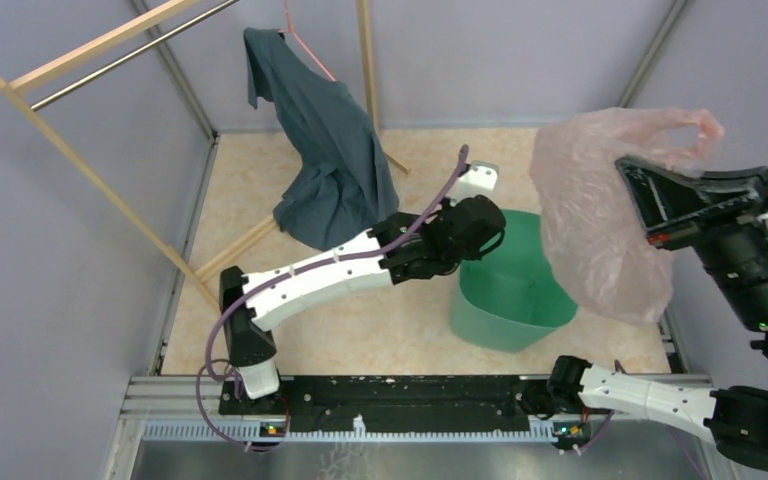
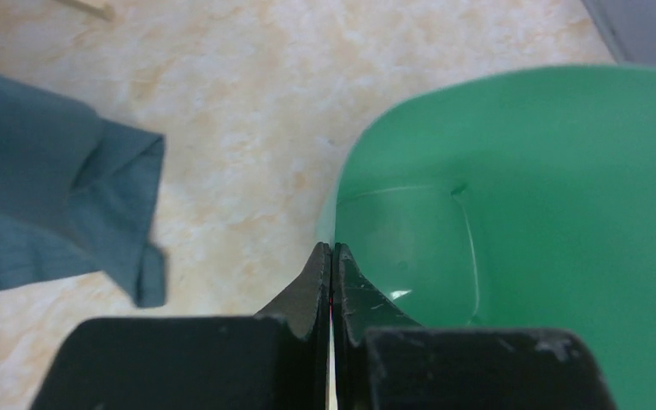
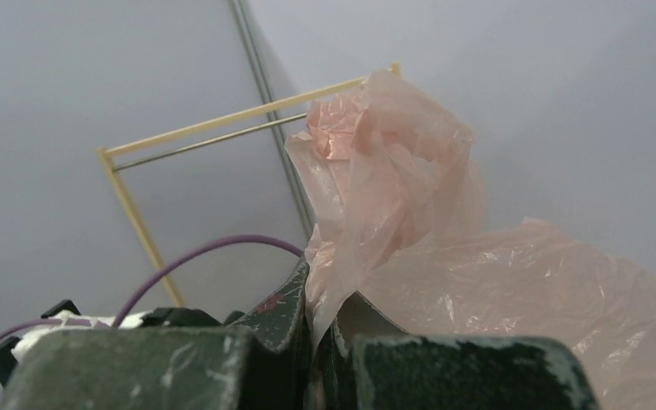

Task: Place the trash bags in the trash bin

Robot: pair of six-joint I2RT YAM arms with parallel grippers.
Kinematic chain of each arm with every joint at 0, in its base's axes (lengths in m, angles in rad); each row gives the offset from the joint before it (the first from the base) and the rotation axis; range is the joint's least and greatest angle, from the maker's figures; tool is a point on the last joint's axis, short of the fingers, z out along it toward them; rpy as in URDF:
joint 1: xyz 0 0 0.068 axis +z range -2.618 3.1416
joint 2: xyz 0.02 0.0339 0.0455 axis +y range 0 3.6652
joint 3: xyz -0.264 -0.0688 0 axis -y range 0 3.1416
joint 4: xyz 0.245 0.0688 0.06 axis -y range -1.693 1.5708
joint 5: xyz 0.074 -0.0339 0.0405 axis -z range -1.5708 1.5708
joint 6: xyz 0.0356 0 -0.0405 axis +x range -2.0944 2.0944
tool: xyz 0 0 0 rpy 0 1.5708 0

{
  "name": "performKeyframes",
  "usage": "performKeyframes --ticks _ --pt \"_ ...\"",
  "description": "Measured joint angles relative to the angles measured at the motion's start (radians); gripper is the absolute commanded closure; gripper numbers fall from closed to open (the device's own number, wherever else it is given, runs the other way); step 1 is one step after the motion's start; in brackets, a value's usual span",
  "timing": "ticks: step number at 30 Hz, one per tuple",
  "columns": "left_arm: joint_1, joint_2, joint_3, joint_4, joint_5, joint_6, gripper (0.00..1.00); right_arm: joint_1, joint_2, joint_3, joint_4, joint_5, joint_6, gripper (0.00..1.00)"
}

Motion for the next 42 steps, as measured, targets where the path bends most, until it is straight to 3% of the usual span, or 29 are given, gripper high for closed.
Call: performKeyframes --ticks 7,12,18,24,25,28,33,37,42 --pt "0.012 -0.150 -0.091 -0.119 -0.055 -0.032 1.00 0.000 0.090 -0.060 0.096 -0.080 0.055 1.00" --pt "0.031 -0.314 -0.319 -0.138 -0.079 -0.110 1.00 0.000 0.189 -0.053 0.158 -0.163 0.100 1.00" --pt "0.057 -0.488 -0.477 -0.130 -0.106 -0.187 1.00 0.000 0.275 -0.058 0.214 -0.255 0.162 1.00" --pt "0.060 -0.552 -0.521 -0.117 -0.116 -0.203 1.00 0.000 0.201 -0.224 0.260 -0.223 0.208 1.00" --pt "0.060 -0.551 -0.523 -0.111 -0.116 -0.203 0.95 0.000 0.176 -0.257 0.259 -0.207 0.214 1.00" --pt "0.060 -0.551 -0.524 -0.094 -0.116 -0.198 0.63 0.000 0.125 -0.311 0.251 -0.171 0.228 1.00" --pt "0.060 -0.570 -0.528 -0.055 -0.109 -0.176 0.36 0.000 0.051 -0.353 0.217 -0.154 0.232 1.00" --pt "0.060 -0.674 -0.569 -0.041 -0.079 -0.152 0.18 0.000 0.016 -0.378 0.211 -0.227 0.221 1.00" --pt "0.060 -0.873 -0.594 -0.030 0.003 -0.113 0.06 0.000 0.017 -0.386 0.188 -0.322 0.183 1.00"
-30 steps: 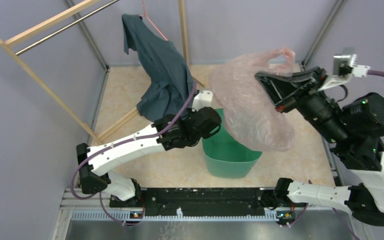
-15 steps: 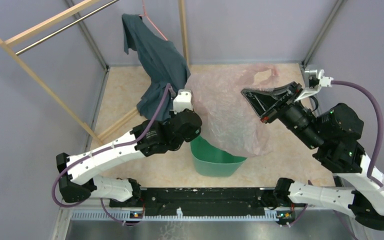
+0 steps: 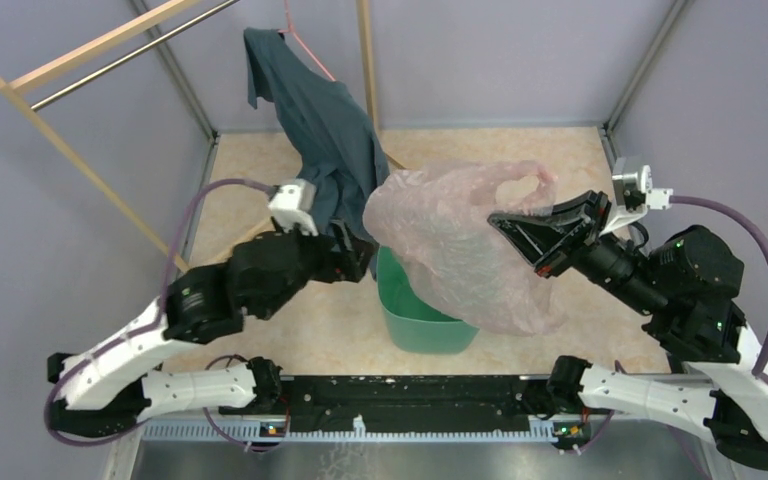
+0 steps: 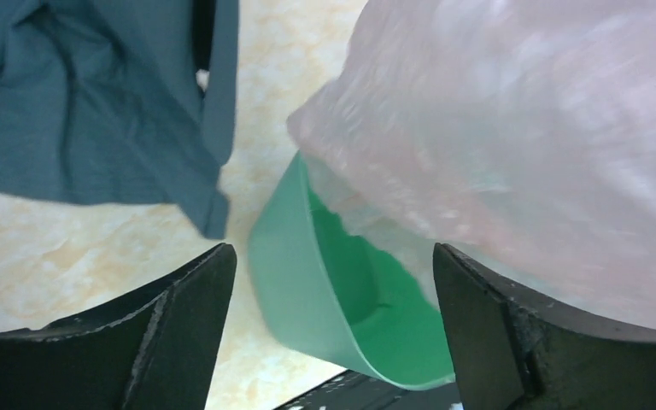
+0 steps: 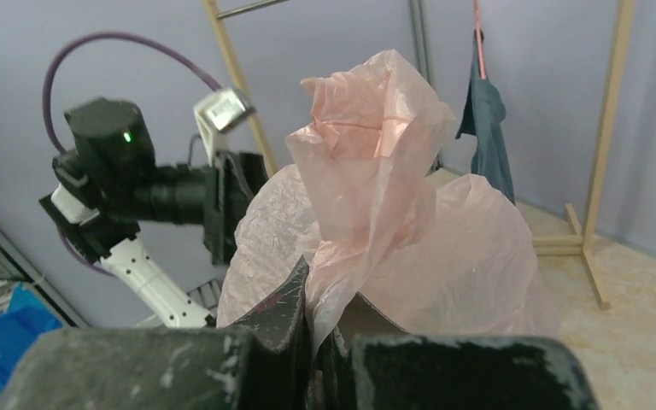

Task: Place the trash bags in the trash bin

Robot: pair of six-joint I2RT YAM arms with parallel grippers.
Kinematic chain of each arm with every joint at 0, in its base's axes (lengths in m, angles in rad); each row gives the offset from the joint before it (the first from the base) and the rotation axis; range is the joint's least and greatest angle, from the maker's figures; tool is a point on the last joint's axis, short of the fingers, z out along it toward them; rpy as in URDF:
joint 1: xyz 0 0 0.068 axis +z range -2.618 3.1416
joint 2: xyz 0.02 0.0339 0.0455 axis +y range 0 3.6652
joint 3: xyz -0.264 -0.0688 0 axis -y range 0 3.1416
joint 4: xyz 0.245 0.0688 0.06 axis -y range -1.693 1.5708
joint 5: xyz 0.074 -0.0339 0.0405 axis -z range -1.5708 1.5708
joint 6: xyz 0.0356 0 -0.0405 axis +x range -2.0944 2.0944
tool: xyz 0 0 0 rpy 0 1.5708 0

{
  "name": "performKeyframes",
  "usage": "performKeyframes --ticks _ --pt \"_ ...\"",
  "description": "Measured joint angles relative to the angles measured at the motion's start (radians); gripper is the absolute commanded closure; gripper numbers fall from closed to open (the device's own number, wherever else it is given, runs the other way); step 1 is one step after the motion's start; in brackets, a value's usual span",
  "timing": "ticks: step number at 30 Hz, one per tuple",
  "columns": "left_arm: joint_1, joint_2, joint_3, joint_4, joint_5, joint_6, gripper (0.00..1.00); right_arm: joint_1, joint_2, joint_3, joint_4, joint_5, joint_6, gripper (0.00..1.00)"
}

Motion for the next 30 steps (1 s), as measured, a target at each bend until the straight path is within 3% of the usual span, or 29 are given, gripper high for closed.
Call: performKeyframes --ticks 5,8,12,16,18,20,26,30 --pt "0.000 -0.167 -0.025 0.146 0.095 0.050 0.02 0.000 0.002 -0.006 -0.027 -0.073 -0.040 1.00" --pt "0.001 -0.183 -0.011 0.235 0.115 0.074 0.02 0.000 0.002 -0.006 -0.038 -0.095 -0.053 1.00" --pt "0.001 -0.075 0.067 0.281 0.122 0.100 0.07 0.000 0.000 -0.006 -0.046 -0.111 -0.057 1.00" --pt "0.035 0.048 0.097 0.340 0.174 0.114 0.21 0.000 -0.002 -0.013 -0.039 -0.119 -0.053 1.00" --pt "0.094 0.114 0.097 0.358 0.255 0.105 0.33 0.000 0.004 -0.013 -0.035 -0.124 -0.047 1.00" --pt "0.161 0.171 0.096 0.371 0.349 0.085 0.39 0.000 0.012 -0.013 -0.026 -0.125 -0.039 1.00" --pt "0.217 0.226 -0.039 0.462 0.628 0.025 0.41 0.000 0.050 -0.012 -0.002 0.024 0.003 1.00" --pt "0.215 0.200 -0.194 0.506 0.720 -0.027 0.38 0.000 0.116 -0.013 -0.001 0.124 0.024 1.00"
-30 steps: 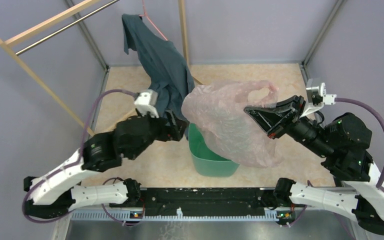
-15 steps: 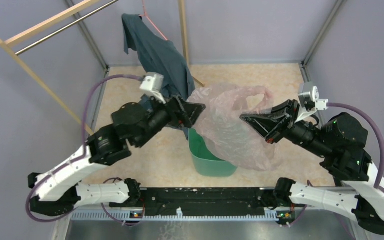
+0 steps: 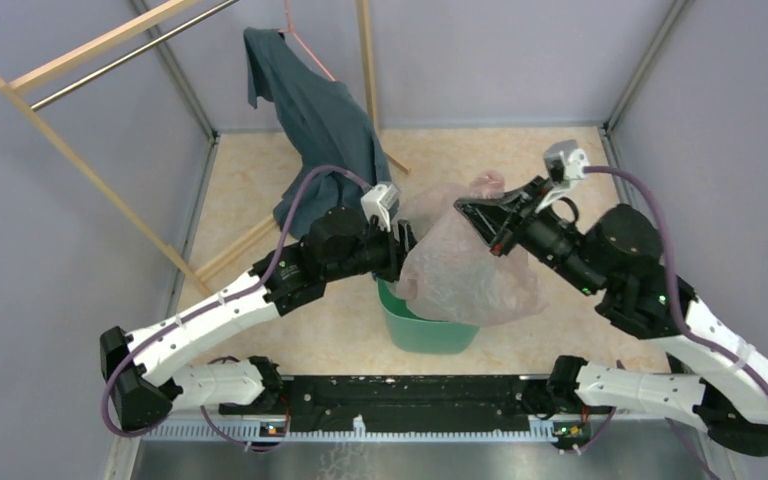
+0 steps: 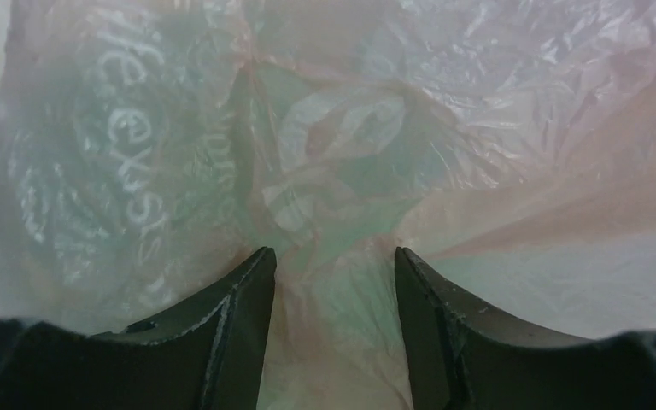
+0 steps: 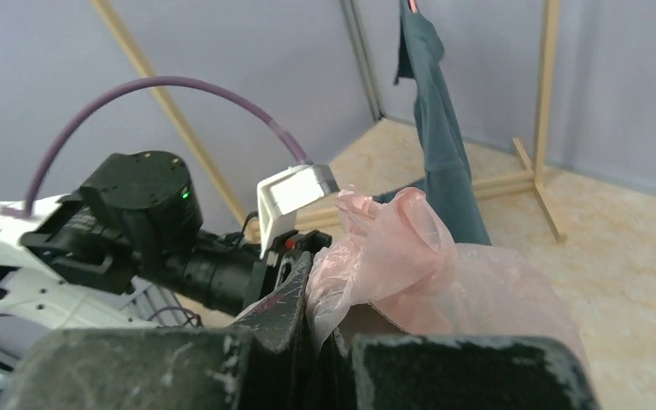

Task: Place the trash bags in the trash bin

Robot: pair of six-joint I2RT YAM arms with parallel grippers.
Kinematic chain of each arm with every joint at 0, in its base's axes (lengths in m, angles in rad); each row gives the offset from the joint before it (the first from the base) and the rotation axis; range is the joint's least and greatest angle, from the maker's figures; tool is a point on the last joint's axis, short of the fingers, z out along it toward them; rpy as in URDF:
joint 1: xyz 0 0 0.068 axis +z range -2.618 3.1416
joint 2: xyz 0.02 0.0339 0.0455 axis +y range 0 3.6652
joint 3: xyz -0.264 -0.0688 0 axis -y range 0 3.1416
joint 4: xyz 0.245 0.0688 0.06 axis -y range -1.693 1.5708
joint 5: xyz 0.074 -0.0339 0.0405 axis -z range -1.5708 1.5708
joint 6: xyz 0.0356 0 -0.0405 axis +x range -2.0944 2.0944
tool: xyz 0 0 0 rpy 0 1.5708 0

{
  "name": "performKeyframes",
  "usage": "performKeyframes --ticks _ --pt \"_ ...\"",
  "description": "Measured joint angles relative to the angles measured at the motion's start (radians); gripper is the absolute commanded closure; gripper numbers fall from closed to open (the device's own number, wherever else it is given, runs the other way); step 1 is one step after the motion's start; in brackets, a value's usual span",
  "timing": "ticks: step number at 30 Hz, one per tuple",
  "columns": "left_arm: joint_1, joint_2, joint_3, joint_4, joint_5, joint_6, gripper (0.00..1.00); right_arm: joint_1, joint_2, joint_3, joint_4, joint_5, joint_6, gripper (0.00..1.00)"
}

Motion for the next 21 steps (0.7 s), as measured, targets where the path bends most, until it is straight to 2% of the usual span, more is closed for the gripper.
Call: performKeyframes --ticks 3,8,13,21 --pt "0.000 -0.004 -0.047 -0.003 0.015 -0.020 0.26 0.000 0.058 -0.005 0.003 0.037 -0.001 1.00" --pt "0.017 -0.005 -0.034 -0.035 -0.035 -0.021 0.03 0.000 0.153 -0.027 0.019 0.078 -0.012 1.00" --pt "0.048 -0.085 -0.018 -0.072 -0.112 0.003 0.02 0.000 0.210 -0.047 0.014 0.119 -0.025 1.00" --pt "0.053 -0.293 0.031 -0.110 -0.179 0.001 0.02 -0.001 0.189 -0.051 0.014 0.153 -0.037 1.00"
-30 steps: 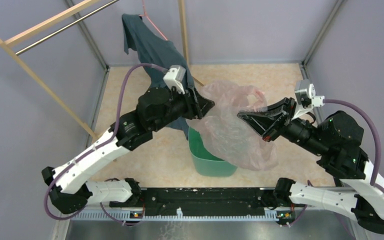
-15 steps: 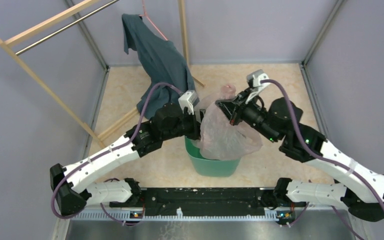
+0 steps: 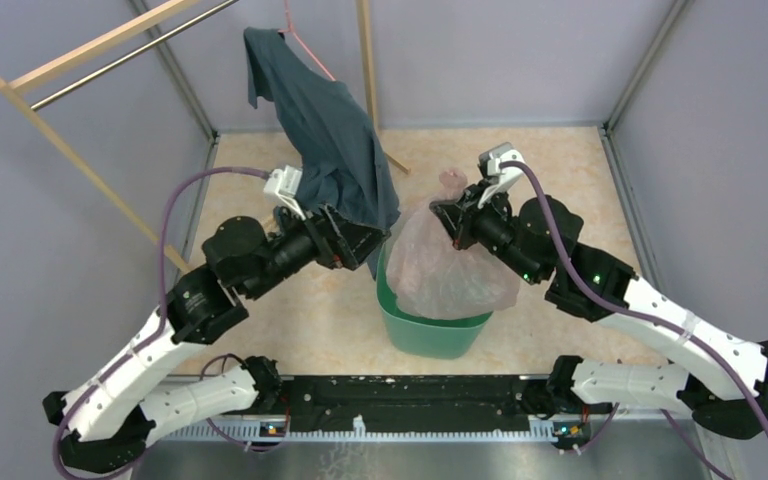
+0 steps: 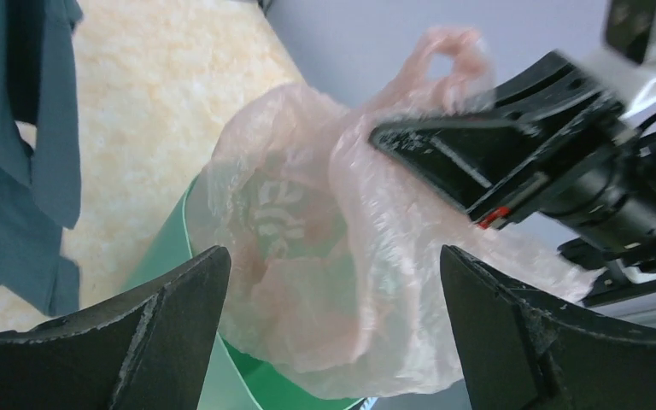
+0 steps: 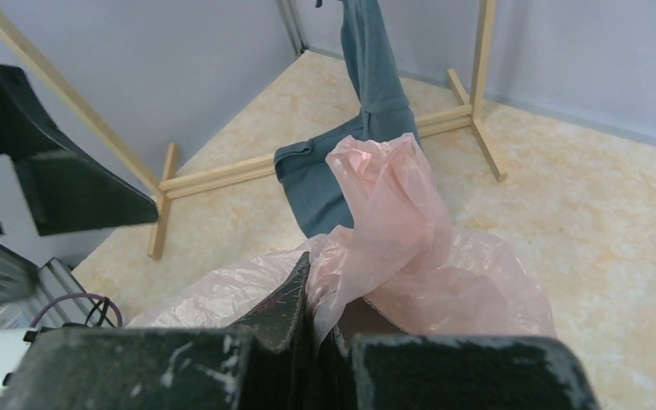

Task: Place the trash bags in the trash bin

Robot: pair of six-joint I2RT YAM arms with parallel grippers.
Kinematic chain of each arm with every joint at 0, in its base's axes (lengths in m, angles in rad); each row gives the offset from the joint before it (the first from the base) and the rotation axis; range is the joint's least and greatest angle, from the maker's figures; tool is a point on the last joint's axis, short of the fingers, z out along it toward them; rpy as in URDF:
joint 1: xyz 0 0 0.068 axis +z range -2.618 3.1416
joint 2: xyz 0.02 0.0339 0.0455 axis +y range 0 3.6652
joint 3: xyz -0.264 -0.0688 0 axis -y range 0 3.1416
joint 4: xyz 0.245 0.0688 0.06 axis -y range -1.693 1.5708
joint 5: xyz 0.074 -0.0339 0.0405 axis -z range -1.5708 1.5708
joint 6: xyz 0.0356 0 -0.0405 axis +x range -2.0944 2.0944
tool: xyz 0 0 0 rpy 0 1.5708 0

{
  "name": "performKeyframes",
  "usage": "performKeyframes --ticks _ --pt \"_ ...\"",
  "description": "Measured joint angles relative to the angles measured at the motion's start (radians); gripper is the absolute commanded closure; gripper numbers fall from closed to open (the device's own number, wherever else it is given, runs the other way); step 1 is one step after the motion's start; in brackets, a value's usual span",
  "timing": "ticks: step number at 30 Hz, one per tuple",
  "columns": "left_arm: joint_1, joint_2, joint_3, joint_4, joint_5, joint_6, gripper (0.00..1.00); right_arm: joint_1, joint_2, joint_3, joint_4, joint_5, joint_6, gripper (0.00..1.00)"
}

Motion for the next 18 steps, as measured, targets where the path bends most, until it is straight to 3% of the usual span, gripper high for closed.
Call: performKeyframes --ticks 5,12,18 --pt "0.001 -0.019 0.089 -0.026 0.035 0.025 0.01 0.000 -0.005 0.001 -0.004 0.004 0.004 1.00" --pt "-0.034 0.128 0.154 0.153 0.430 0.049 0.02 -0.003 0.006 0.035 -0.006 0.012 0.060 1.00" --pt "-0.135 0.259 0.050 0.244 0.494 0.047 0.22 -0.004 0.015 0.040 0.009 0.011 0.102 1.00"
